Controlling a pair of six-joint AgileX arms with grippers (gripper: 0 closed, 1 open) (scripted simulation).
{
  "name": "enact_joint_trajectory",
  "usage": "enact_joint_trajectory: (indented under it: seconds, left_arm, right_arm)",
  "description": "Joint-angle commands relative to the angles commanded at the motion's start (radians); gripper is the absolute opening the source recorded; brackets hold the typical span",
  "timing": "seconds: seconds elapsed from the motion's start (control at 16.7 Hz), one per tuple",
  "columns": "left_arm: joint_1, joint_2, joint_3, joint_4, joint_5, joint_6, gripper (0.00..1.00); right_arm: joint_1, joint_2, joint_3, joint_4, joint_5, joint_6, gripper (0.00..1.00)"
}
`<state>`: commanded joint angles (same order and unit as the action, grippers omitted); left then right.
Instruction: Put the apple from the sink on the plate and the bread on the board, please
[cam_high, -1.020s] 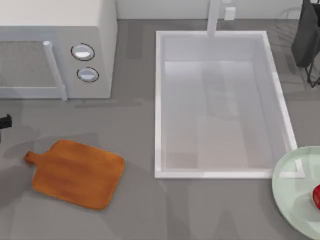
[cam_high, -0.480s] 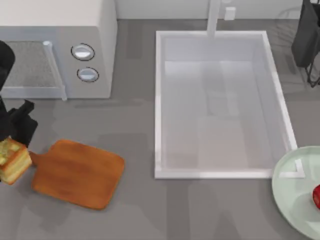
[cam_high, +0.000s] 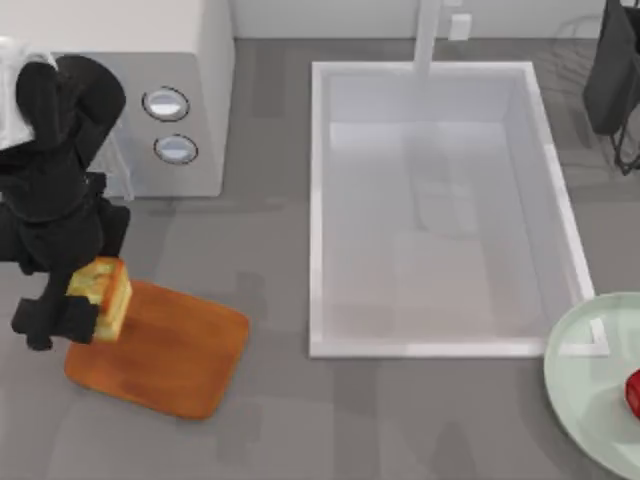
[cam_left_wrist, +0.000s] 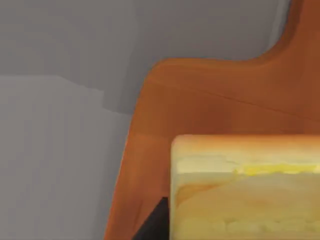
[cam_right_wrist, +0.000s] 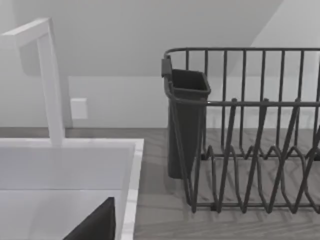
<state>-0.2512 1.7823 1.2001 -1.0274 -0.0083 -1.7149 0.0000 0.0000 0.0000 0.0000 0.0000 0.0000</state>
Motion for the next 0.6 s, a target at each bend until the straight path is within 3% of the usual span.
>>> enact_joint_trajectory:
  seconds: [0.24,0.6]
  left_arm:
    - [-0.064,-0.014,0.016,0.003,0.004,-0.137,0.00]
    - [-0.077,-0.018,0.019,0.003,0.005,-0.163,0.00]
  right_arm:
    - [0.000,0.000,0.000,0.000,0.000,0.000,1.00]
    - [0.000,0.000,0.000,0.000,0.000,0.000,1.00]
